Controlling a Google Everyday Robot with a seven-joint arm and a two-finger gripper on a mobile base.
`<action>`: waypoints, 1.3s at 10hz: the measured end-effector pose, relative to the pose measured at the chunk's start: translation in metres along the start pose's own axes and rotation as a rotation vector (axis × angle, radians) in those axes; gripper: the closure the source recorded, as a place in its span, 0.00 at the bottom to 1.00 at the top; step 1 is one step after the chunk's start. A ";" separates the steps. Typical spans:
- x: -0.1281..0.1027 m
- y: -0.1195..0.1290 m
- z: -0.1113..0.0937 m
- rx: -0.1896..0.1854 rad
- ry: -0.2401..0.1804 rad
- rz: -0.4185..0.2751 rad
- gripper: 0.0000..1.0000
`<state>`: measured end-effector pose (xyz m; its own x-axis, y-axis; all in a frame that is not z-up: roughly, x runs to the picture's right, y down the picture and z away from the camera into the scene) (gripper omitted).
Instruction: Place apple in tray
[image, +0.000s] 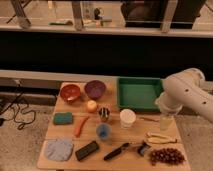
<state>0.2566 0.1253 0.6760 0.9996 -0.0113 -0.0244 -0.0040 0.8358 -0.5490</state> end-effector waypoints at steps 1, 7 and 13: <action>-0.009 0.001 0.000 -0.001 0.000 -0.014 0.20; -0.090 0.016 -0.002 -0.011 -0.025 -0.140 0.20; -0.175 0.038 0.002 -0.055 -0.076 -0.263 0.20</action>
<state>0.0818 0.1601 0.6610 0.9657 -0.1805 0.1865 0.2561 0.7788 -0.5726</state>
